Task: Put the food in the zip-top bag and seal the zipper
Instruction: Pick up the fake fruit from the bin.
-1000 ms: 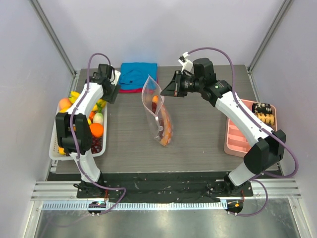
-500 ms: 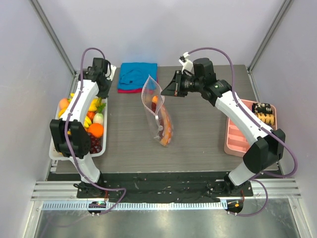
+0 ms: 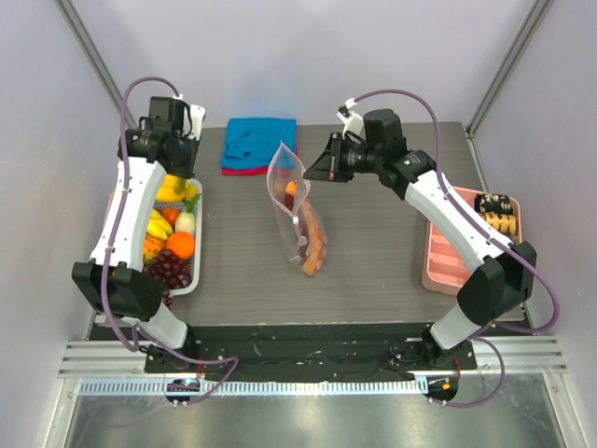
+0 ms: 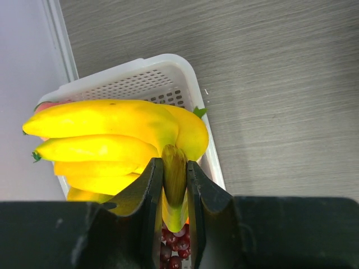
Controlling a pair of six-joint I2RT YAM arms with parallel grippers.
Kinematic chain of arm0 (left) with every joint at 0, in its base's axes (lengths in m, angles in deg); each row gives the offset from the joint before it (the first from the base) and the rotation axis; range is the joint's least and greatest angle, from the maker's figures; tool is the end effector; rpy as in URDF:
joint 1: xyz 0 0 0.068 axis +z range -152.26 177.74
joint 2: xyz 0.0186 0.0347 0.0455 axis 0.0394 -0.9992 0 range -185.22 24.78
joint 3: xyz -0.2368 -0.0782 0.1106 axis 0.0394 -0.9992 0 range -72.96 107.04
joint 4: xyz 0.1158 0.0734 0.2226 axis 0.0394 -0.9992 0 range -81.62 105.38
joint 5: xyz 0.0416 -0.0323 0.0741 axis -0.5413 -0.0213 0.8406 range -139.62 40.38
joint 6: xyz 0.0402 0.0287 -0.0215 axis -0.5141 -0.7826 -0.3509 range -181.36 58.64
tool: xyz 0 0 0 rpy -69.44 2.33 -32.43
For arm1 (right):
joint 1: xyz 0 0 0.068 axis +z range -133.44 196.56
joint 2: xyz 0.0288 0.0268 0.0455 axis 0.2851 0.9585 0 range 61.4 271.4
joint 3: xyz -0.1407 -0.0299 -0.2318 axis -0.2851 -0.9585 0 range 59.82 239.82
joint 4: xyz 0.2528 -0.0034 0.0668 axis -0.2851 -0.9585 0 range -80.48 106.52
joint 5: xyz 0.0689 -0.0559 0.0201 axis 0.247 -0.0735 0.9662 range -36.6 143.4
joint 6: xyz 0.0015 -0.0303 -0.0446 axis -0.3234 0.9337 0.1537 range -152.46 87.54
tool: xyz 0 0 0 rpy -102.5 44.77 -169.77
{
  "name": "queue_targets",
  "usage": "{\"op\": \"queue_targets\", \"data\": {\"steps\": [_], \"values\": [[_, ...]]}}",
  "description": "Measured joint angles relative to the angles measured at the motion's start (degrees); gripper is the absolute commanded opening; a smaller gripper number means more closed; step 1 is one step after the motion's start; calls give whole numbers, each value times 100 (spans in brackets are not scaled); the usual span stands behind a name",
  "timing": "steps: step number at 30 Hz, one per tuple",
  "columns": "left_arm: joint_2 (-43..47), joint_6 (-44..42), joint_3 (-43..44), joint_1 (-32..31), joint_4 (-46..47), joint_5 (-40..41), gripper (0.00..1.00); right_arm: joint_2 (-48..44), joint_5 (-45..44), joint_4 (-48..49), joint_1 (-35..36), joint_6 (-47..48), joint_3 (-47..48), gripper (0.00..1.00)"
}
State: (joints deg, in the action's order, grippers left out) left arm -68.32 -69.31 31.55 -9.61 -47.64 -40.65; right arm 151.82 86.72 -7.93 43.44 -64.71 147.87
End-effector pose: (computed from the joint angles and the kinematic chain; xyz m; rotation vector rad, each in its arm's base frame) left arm 0.3282 -0.0368 0.3989 0.2614 2.4527 0.1979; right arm 0.3139 0.1810 0.3806 -0.2943 2.1651 1.2116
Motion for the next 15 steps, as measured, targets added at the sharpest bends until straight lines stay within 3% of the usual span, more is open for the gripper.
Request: {"op": "queue_targets", "data": {"steps": [8, 15], "values": [[542, 9, 109, 0, -173, -310, 0, 0, 46, 4, 0, -44, 0, 1], [1086, 267, 734, -2, -146, -1473, 0, 0, 144, 46, 0, -76, -120, 1]]}}
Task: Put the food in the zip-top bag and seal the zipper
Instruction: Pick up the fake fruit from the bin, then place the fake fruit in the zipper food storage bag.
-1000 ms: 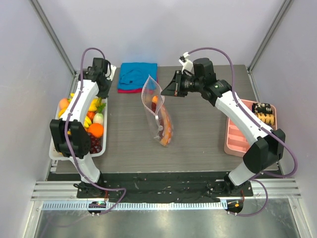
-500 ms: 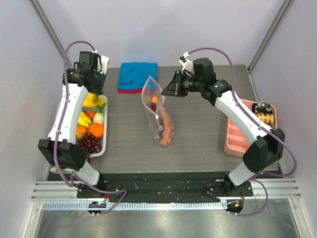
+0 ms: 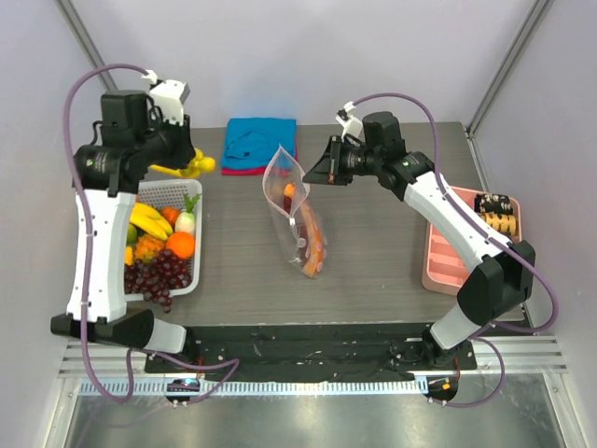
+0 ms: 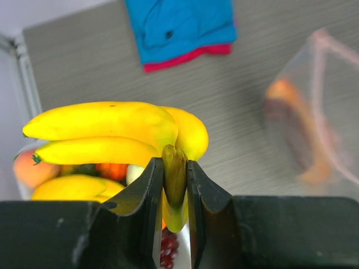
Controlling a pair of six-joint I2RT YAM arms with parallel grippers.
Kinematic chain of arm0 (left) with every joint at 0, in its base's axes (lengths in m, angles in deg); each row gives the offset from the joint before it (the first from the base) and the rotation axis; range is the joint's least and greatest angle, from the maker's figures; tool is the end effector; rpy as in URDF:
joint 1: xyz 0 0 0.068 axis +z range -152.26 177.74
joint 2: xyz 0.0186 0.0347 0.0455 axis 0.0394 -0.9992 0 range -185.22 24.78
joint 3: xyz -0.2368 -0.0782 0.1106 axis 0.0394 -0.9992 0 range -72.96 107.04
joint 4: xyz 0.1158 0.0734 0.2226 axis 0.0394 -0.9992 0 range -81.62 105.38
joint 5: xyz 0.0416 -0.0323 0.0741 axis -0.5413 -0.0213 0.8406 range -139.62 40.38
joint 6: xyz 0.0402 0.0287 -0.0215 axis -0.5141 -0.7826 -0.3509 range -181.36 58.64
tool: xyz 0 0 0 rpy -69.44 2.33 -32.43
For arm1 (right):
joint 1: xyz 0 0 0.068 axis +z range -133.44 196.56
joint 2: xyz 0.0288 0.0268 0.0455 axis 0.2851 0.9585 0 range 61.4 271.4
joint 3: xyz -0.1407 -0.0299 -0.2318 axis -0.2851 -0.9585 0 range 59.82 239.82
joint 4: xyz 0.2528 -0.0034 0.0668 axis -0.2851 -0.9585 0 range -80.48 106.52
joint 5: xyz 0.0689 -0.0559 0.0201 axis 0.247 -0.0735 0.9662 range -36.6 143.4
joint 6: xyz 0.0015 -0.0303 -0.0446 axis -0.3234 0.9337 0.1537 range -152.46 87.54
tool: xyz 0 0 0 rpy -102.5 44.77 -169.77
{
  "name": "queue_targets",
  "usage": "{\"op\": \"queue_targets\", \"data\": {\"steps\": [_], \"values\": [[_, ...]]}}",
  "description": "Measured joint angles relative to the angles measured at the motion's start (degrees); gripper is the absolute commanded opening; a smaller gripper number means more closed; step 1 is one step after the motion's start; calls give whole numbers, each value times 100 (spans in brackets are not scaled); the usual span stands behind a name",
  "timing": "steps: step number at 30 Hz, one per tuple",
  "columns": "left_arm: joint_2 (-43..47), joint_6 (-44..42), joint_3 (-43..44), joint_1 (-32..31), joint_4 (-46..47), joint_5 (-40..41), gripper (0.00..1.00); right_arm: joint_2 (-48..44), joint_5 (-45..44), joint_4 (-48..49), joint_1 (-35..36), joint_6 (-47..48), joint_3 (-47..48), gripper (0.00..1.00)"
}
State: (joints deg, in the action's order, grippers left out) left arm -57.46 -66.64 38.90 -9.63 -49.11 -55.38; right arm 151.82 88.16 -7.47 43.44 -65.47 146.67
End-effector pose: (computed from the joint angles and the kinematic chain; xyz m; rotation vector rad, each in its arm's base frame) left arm 0.2547 -0.0366 0.4858 0.2967 2.1586 -0.1303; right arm 0.3135 0.1816 0.3744 -0.2943 2.1840 1.2424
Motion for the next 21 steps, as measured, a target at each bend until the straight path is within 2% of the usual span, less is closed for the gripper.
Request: {"op": "queue_targets", "data": {"steps": [5, 9, 15, 21], "values": [[376, 566, 382, -2, 334, -1091, 0, 2, 52, -11, 0, 59, -7, 1], [579, 1419, 376, -28, 964, -2020, 0, 2, 52, -133, 0, 210, -7, 1], [605, 3119, -127, -197, 2658, -3338, 0, 4, 52, -341, -11, 442, 39, 1], [350, 4677, -369, -691, 4120, -4098, 0, 35, 52, -481, -68, 542, 166, 1]]}}
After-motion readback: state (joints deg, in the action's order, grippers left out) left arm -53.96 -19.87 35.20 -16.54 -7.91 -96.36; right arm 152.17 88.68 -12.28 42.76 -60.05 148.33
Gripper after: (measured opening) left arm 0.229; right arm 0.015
